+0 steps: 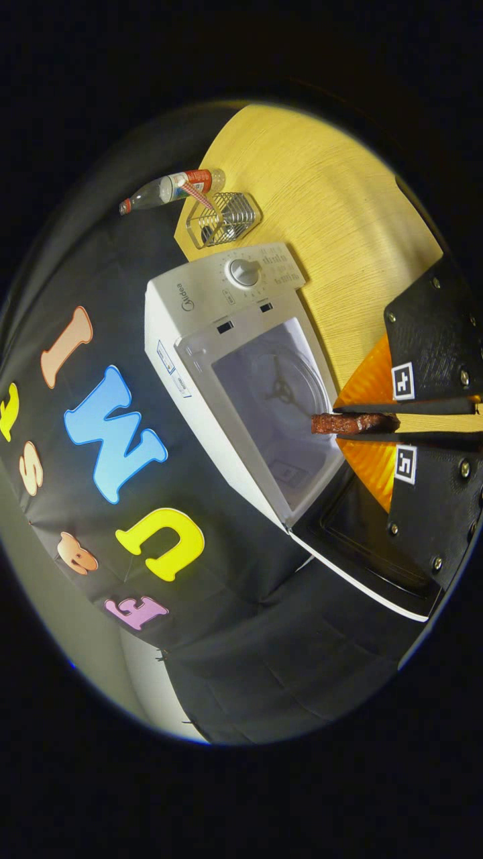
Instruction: Open the microwave, put the food inside, and close the microwave door.
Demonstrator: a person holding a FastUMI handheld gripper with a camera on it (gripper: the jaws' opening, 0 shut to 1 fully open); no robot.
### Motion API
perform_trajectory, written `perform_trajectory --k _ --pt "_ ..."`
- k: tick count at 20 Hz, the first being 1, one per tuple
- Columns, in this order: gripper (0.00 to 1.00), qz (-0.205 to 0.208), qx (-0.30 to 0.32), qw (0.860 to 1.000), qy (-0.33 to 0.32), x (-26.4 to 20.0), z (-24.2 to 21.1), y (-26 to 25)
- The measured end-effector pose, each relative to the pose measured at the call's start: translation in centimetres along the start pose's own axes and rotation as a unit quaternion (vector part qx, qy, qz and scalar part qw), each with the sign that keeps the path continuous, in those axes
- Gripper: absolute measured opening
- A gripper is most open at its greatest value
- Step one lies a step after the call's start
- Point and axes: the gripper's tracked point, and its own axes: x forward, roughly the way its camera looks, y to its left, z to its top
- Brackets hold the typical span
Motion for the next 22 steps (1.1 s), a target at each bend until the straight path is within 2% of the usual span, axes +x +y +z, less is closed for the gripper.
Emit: perform_trajectory --k 12,19,22 --pt "0.1 -0.01 0.012 1.0 -0.024 11.0 -0.6 0.0" --pt "0.1 -0.025 -0.021 0.999 -0.019 15.0 -1.4 -1.6" --pt "0.12 -0.016 -0.039 0.999 -0.023 16.0 -1.4 -1.8"
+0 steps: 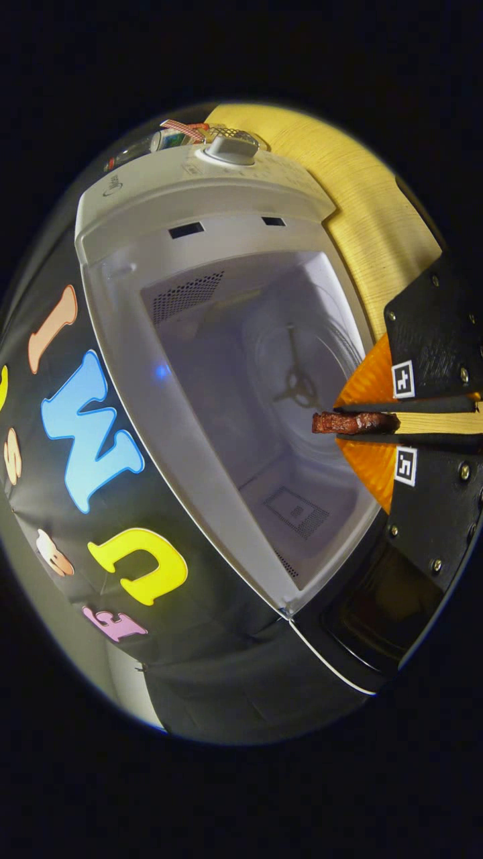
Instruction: Open the microwave, put the food inside, and close the microwave door.
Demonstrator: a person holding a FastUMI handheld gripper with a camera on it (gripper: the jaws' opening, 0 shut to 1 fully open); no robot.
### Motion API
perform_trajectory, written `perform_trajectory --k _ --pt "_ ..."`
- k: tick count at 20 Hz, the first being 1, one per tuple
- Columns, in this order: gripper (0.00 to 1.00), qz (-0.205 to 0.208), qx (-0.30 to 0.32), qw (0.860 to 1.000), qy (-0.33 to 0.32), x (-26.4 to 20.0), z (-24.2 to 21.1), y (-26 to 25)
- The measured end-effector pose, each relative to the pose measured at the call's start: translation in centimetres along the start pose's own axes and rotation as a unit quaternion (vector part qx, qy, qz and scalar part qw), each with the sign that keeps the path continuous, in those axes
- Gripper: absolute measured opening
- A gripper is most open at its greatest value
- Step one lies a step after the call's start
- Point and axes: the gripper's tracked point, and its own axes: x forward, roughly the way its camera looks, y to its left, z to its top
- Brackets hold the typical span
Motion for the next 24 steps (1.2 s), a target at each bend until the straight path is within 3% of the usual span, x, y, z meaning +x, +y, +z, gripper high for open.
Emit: perform_trajectory --k 5,7,8,12,17,24 --pt "0.15 -0.011 -0.018 1.0 -0.007 2.2 0.5 -1.4" --pt "0.18 -0.036 -0.036 0.999 -0.005 3.0 0.6 -2.5" --pt "0.25 -0.055 -0.056 0.997 -0.007 3.4 0.7 -3.1" --pt "0.99 -0.087 -0.124 0.988 -0.005 3.5 0.8 -4.1" --pt "0.98 -0.078 -0.148 0.986 -0.02 0.5 2.5 -1.6" --pt "0.98 -0.051 -0.182 0.98 -0.059 -8.6 4.8 3.1"
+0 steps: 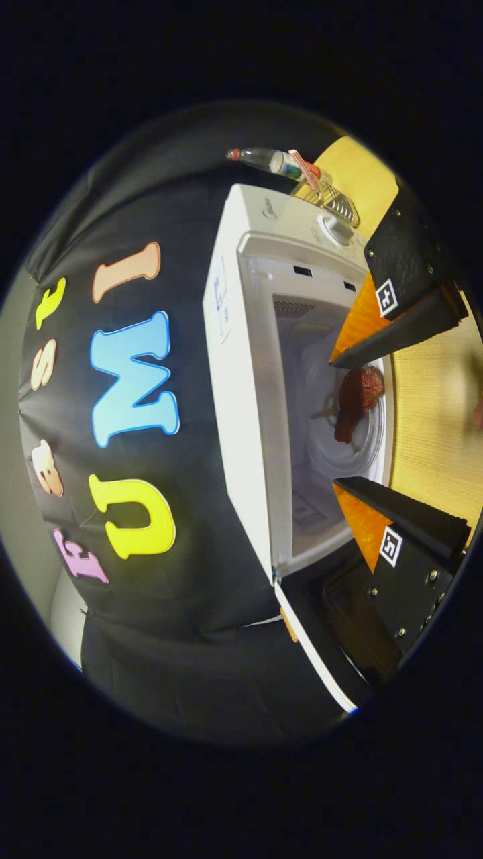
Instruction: Open the microwave, put the food inside, and close the microwave door.
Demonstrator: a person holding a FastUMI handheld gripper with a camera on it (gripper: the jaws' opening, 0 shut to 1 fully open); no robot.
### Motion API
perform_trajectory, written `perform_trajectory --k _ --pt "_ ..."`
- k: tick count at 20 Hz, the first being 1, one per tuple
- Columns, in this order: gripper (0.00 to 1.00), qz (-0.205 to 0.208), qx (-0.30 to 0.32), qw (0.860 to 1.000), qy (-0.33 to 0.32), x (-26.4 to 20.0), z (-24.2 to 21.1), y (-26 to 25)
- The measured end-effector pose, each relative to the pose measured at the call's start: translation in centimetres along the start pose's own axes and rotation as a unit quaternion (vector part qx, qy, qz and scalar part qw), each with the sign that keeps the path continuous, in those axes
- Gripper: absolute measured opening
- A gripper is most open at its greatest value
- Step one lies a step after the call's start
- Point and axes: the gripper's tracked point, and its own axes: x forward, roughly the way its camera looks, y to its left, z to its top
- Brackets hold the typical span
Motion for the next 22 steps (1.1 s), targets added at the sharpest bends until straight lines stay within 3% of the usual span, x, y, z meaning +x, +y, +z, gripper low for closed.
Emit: perform_trajectory --k 11,22 --pt "0.98 0.046 -0.011 0.997 -0.053 -13.1 4.1 6.8" --pt "0.97 0.152 -0.01 0.986 -0.063 -21.1 2.8 19.2"
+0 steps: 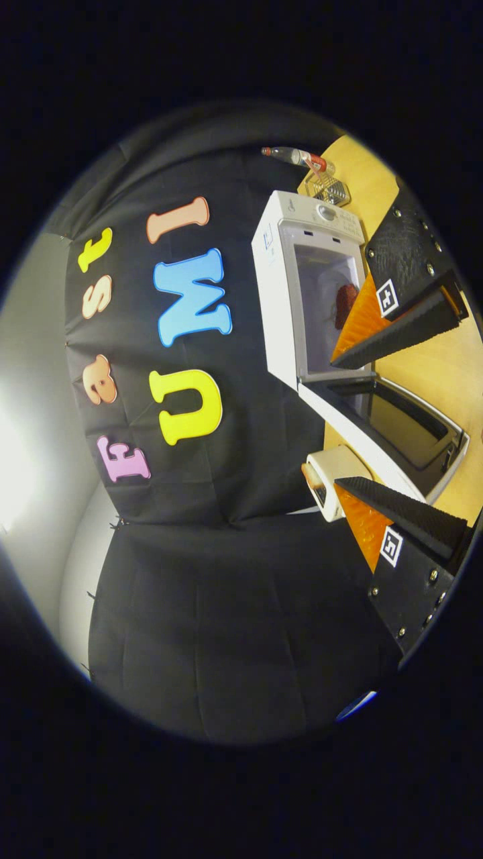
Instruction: Open the microwave, put the food inside, and close the microwave door.
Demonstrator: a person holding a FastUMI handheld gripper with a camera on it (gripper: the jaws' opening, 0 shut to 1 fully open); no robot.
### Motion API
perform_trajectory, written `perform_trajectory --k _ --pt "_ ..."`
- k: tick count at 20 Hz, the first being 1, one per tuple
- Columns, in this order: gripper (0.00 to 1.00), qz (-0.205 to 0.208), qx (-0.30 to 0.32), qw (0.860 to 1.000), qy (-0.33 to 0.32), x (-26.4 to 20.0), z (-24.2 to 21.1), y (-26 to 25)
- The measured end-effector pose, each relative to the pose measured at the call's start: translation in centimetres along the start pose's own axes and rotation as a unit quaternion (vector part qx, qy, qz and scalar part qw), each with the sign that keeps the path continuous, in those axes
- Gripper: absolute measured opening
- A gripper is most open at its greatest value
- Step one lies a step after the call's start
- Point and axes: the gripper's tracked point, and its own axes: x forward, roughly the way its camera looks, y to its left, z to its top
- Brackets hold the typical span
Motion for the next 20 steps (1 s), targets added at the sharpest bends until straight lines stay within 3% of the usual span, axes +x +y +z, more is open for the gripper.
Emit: perform_trajectory --k 8,16,17,18,19,20 --pt "0.97 0.081 -0.004 0.997 0.008 -0.9 -2.0 9.6" --pt "0.93 0.134 -0.029 0.989 0.053 -1.2 -7.3 14.6" --pt "0.88 0.133 -0.036 0.989 0.06 -1.2 -8.2 14.5" --pt "0.76 0.135 -0.039 0.987 0.075 -1.1 -9.5 14.4" --pt "0.74 0.128 -0.041 0.987 0.084 -0.8 -10.5 13.9" --pt "0.59 0.129 -0.038 0.987 0.092 -0.7 -11.2 13.6"
